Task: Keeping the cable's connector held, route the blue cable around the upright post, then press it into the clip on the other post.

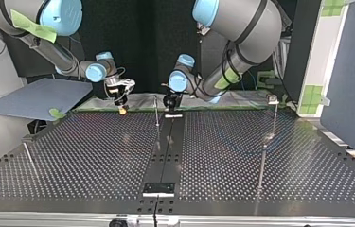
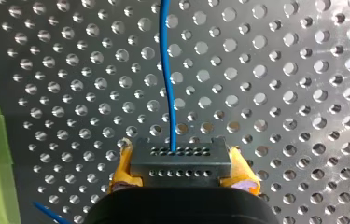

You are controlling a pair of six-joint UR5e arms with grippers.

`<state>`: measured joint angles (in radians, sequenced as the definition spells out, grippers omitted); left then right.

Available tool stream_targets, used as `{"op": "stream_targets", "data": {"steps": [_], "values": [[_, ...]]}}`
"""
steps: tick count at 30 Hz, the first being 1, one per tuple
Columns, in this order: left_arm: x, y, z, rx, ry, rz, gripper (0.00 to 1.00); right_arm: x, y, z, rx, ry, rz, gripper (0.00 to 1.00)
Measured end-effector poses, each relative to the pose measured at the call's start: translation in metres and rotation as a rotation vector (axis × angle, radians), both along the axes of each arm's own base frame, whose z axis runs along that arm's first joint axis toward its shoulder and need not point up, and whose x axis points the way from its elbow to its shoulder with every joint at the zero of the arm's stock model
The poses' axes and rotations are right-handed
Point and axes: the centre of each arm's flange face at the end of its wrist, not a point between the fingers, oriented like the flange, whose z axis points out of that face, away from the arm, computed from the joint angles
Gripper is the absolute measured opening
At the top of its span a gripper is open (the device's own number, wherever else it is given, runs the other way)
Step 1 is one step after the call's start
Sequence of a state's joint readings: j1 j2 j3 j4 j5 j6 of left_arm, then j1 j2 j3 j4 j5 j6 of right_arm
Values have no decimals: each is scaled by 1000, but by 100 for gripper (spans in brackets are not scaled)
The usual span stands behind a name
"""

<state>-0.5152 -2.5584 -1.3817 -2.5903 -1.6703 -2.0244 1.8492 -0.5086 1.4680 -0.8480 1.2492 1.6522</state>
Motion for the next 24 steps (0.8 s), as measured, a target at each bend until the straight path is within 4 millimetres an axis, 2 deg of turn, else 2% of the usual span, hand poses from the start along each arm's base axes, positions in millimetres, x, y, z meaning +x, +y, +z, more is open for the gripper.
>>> {"op": "stream_targets", "data": {"steps": [15, 24], "values": [[14, 11, 3, -70, -3, 34, 0, -5, -22, 12, -8, -48, -69, 0], [16, 14, 2, -60, -10, 42, 0, -5, -26, 15, -11, -59, -79, 0]]}}
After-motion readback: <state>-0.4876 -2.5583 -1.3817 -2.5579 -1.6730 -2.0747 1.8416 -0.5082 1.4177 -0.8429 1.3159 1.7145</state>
